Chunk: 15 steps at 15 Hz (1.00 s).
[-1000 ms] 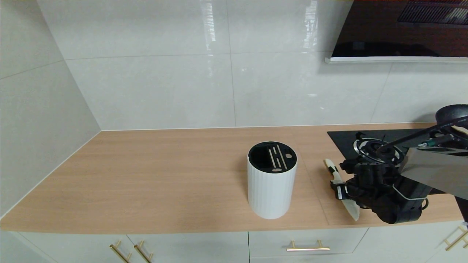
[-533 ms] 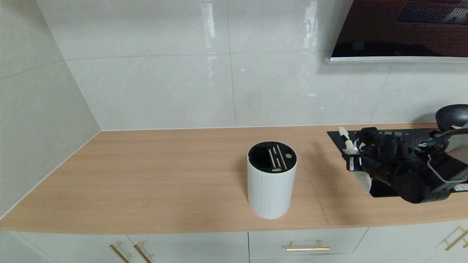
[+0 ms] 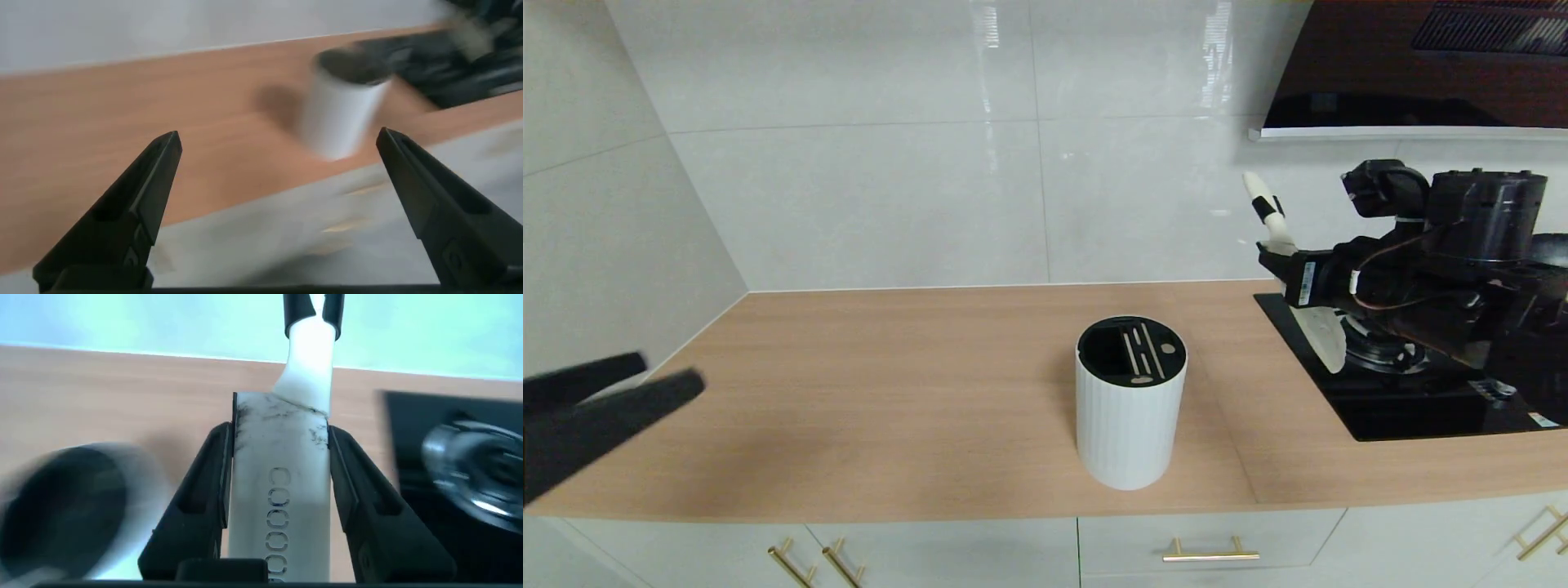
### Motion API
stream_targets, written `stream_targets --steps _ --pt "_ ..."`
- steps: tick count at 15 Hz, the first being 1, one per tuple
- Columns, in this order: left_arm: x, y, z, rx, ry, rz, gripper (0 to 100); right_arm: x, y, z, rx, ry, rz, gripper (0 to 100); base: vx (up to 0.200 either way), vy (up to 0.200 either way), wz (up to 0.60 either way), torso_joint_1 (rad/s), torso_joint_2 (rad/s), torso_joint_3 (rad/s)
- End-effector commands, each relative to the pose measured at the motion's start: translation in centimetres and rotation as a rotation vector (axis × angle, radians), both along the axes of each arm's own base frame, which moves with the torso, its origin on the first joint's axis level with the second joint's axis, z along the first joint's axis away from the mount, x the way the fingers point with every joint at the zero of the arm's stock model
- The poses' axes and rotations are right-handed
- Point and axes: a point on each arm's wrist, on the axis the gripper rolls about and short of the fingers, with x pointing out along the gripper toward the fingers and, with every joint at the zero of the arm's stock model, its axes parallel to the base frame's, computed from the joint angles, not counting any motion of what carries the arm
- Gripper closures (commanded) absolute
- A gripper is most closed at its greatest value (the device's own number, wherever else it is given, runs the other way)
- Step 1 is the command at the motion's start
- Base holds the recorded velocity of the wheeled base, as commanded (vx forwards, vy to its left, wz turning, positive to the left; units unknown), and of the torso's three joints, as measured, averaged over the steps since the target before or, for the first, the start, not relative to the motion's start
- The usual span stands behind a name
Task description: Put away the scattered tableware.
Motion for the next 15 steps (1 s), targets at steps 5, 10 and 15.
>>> stream_targets --steps 5,10,15 --pt "15.5 -11.8 -2.9 -0.228 0.227 -0.190 0 -8.9 6.0 2.2 0.016 -0.005 0.224 100 0.000 0.000 0.00 0.000 0.00 0.000" --pt "18.9 -16.9 -4.3 -0.312 0.233 -0.252 0 -10.5 9.9 0.4 0.043 0.075 0.353 100 0.000 0.000 0.00 0.000 0.00 0.000" --pt "19.0 -19.8 -5.4 -0.391 0.210 -0.326 0 -10.0 11.7 -0.8 0.059 0.115 0.326 100 0.000 0.000 0.00 0.000 0.00 0.000"
